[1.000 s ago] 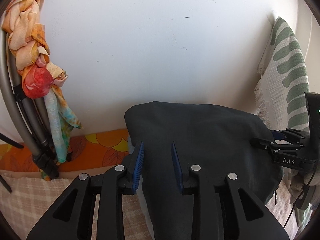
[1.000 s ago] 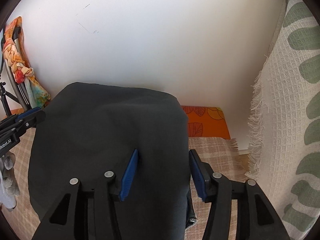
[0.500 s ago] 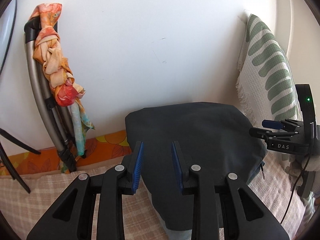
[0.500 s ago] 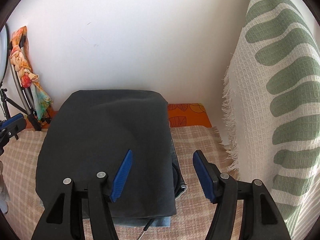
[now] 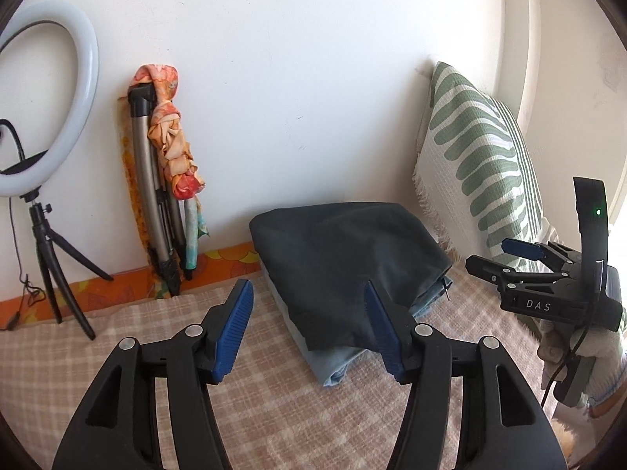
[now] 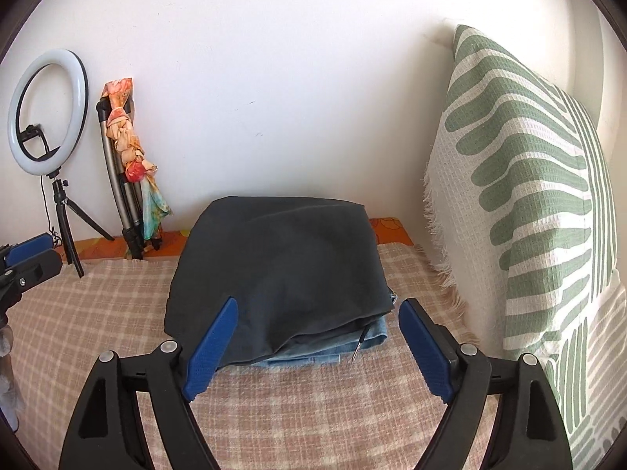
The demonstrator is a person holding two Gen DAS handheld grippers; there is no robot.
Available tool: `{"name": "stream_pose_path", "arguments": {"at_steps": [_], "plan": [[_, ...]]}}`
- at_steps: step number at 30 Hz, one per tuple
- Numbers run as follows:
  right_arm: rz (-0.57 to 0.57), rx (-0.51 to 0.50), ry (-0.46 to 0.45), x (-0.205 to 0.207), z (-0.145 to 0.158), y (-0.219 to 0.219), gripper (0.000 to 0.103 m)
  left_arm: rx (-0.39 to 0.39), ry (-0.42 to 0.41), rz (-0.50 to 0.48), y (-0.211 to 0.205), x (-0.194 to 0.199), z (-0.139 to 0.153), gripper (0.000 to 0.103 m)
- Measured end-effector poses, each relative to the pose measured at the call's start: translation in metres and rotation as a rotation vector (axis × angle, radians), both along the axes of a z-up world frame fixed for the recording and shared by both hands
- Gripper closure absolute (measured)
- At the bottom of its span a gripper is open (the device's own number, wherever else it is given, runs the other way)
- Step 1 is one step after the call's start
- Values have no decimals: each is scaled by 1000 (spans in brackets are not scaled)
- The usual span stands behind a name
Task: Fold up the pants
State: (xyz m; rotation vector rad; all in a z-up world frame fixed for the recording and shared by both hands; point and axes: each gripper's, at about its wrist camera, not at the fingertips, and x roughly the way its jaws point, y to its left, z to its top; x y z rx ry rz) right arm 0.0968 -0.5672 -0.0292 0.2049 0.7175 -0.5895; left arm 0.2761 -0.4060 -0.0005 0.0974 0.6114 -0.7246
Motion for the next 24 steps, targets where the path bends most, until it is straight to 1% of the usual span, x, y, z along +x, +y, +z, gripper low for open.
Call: {"name": "stream_pose_path", "arguments": {"at_steps": [2, 4, 5, 7, 9, 11, 15, 18, 22, 23, 24], "plan": [[-27, -17, -9, -10, 4, 18, 13, -23, 10, 10, 15, -9, 6, 41], [-42, -15, -29, -20, 8, 33, 11, -23, -2, 20, 28, -19, 11, 40], [-49, -12, -38, -24, 9, 40, 10, -19, -8, 18, 34, -25, 12, 36], [-57, -4, -51, -33, 10, 54, 8, -6, -27, 19, 47, -37, 15, 32], [-58, 0, -64, -40, 11, 70, 4, 18, -57, 23, 60, -50, 15, 32], [-50, -3, -68, -44, 12, 85, 3, 35, -70, 33, 73, -62, 13, 31], [-40, -2, -86, -53, 12, 114, 1, 37, -56, 57, 100, -80, 3, 26], [-37, -3, -100, -58, 12, 131, 0, 31, -47, 82, 118, -91, -6, 26], [-32, -28, -103, -59, 10, 149, 0, 2, -11, 120, 136, -97, -19, 25], [-31, -33, -103, -59, 9, 153, 0, 3, -5, 130, 139, -98, -23, 25], [-29, -36, -101, -58, 7, 157, 0, 21, -5, 132, 139, -99, -26, 25]]}}
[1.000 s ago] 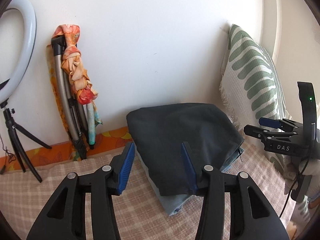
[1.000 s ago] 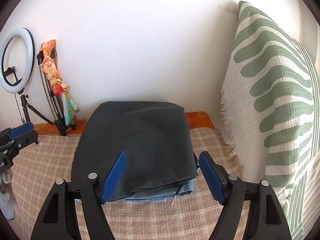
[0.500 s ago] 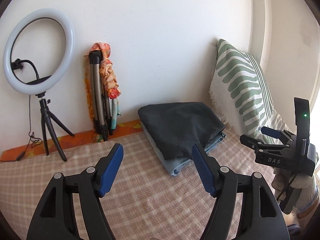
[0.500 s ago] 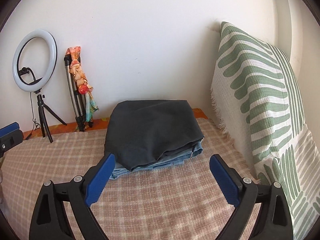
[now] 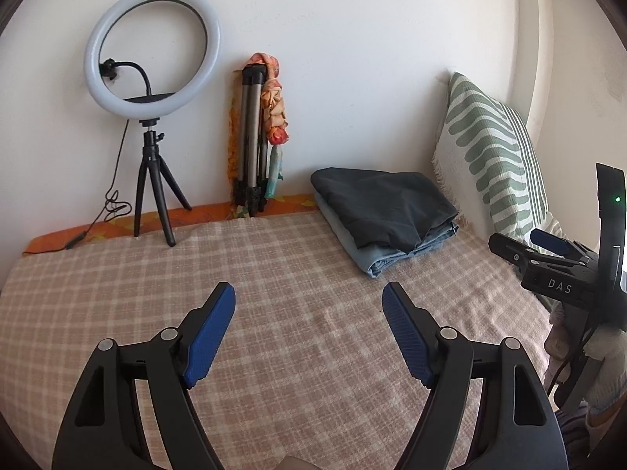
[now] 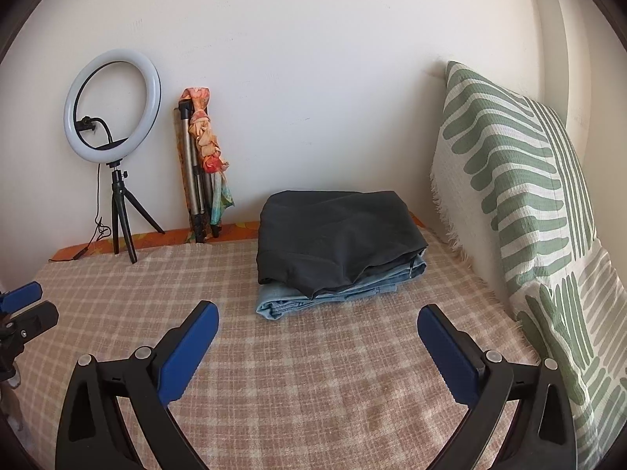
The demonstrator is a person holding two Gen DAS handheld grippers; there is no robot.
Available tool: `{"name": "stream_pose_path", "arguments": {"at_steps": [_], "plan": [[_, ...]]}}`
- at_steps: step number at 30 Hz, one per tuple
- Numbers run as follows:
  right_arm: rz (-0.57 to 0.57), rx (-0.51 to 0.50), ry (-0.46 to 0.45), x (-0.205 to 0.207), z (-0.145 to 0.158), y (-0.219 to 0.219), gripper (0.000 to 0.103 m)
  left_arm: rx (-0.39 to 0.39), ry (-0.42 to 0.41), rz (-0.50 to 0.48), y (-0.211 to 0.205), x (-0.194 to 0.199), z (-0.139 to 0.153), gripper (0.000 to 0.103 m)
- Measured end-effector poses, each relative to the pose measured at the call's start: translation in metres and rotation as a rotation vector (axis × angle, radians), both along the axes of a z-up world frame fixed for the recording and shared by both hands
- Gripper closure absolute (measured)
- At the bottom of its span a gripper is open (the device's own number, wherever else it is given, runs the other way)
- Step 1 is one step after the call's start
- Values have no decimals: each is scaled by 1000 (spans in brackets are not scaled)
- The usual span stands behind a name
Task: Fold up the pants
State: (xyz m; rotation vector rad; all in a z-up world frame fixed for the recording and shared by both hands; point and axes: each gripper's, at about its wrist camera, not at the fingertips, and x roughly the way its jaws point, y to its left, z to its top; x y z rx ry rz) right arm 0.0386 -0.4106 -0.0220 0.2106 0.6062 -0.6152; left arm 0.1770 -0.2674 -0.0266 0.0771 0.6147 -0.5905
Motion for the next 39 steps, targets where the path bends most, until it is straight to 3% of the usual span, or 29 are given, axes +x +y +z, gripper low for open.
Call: {"name": "stream_pose_path", "arguments": {"at_steps": [3, 12, 17, 39], "plan": [[-4, -1, -8, 0, -4, 7, 0, 61, -26, -12, -1, -5, -6, 25], [-35, 28, 2, -1, -22, 6, 0, 65, 13, -17, 9, -13, -15, 25], [-42, -12, -7, -1, -18, 12, 0, 71, 18, -6, 14, -16, -18, 25], [-36, -9, -12, 1, -18, 14, 0, 76, 26, 38, 20, -16, -23, 16]]}}
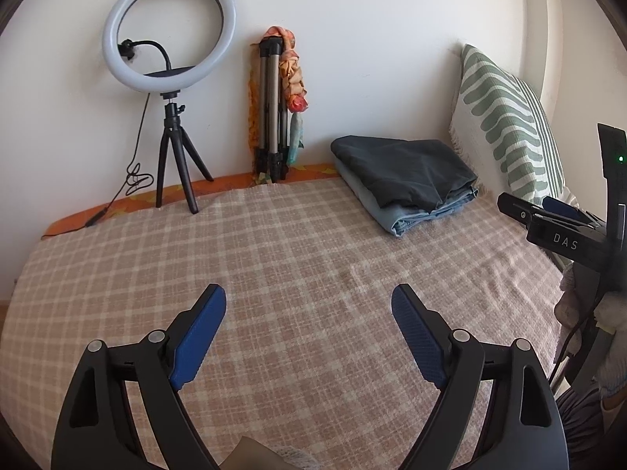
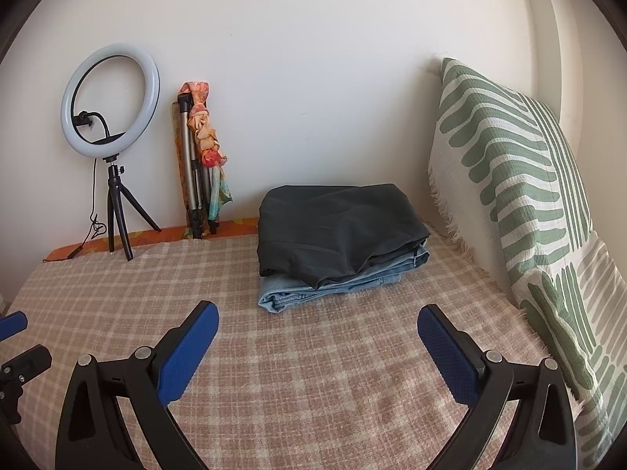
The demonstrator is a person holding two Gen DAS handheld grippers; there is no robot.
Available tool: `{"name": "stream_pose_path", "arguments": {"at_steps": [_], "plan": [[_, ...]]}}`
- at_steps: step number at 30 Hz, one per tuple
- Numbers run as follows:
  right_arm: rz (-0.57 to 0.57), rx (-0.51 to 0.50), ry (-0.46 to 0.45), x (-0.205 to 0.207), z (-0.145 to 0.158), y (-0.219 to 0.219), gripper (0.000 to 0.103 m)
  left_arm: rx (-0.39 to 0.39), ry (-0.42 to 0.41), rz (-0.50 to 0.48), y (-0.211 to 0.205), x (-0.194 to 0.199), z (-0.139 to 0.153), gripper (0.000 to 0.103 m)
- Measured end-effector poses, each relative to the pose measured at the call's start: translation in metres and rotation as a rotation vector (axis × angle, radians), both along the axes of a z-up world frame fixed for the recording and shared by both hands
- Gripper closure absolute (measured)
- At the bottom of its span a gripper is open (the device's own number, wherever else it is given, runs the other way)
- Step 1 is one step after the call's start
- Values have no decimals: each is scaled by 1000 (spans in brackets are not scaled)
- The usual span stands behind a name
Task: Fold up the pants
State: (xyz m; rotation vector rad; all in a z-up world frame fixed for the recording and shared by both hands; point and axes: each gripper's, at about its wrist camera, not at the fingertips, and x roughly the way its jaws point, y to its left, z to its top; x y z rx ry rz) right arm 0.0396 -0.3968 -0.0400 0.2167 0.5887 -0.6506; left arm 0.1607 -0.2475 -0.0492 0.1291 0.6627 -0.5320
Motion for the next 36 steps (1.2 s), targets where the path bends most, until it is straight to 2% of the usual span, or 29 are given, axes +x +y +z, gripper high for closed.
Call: {"name": "stream_pose_path", "arguments": {"at_steps": [36], "plan": [[17, 18, -2, 4, -1, 4, 0, -13, 11, -4, -1, -2, 0, 16]]}}
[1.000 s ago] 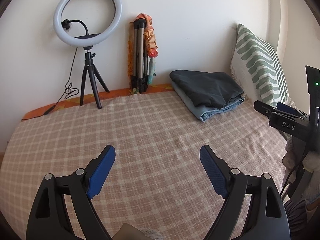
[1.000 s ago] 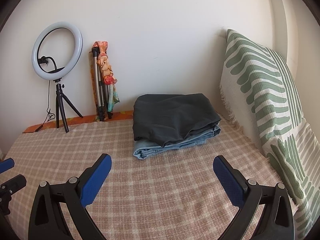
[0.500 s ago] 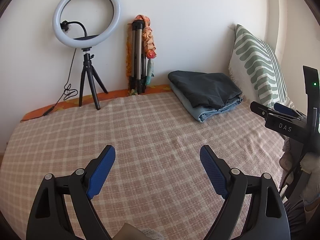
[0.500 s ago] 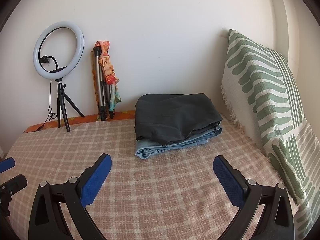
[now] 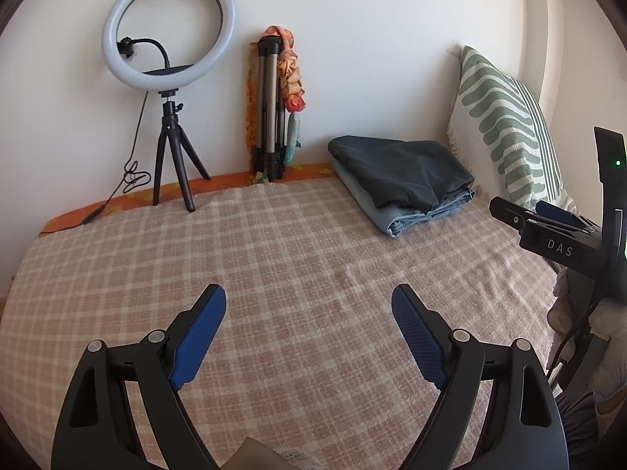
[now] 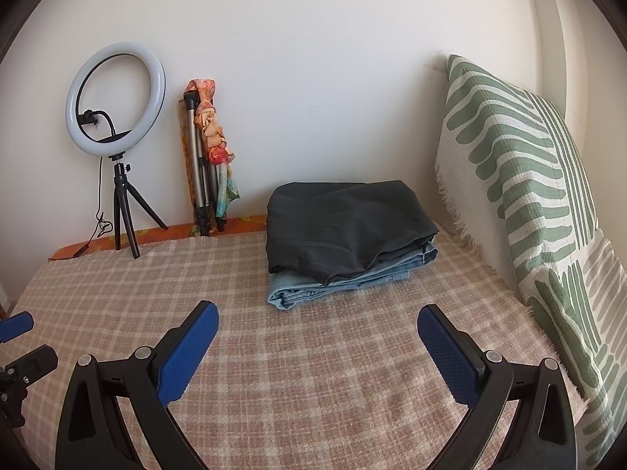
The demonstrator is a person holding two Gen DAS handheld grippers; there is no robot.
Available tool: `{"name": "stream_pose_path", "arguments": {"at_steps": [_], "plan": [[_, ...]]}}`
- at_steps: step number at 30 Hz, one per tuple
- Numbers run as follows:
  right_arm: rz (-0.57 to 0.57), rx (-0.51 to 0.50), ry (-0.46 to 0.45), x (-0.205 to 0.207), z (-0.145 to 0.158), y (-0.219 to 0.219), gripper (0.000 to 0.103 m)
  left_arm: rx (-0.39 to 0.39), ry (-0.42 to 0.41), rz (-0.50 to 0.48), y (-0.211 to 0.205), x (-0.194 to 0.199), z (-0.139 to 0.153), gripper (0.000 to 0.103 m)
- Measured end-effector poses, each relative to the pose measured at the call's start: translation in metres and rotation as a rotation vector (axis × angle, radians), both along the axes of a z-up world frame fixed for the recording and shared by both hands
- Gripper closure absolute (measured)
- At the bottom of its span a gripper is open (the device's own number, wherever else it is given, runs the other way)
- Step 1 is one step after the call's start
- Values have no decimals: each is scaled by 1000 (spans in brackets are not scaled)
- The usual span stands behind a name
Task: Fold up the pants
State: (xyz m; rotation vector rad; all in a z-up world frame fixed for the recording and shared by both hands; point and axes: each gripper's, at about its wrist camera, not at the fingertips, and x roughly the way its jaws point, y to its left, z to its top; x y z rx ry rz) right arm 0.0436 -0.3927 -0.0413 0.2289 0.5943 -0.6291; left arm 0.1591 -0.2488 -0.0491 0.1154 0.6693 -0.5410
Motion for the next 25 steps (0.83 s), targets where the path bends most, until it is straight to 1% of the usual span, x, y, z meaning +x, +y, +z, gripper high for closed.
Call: {"name": "stream_pose_path", "arguments": {"at_steps": [5, 13, 19, 25], "plan": [[2, 0, 1, 0, 0, 0, 0, 2, -4, -2, 1, 0, 0, 16], [3, 2, 3, 1, -1, 1, 0, -9, 20, 4, 4, 3, -2, 16], [10, 4, 5, 1, -3, 2, 0, -2, 3, 10, 4, 1, -2, 16], [12, 9, 5, 2, -4, 2, 0, -11, 0, 5, 4, 1, 0, 16]]}}
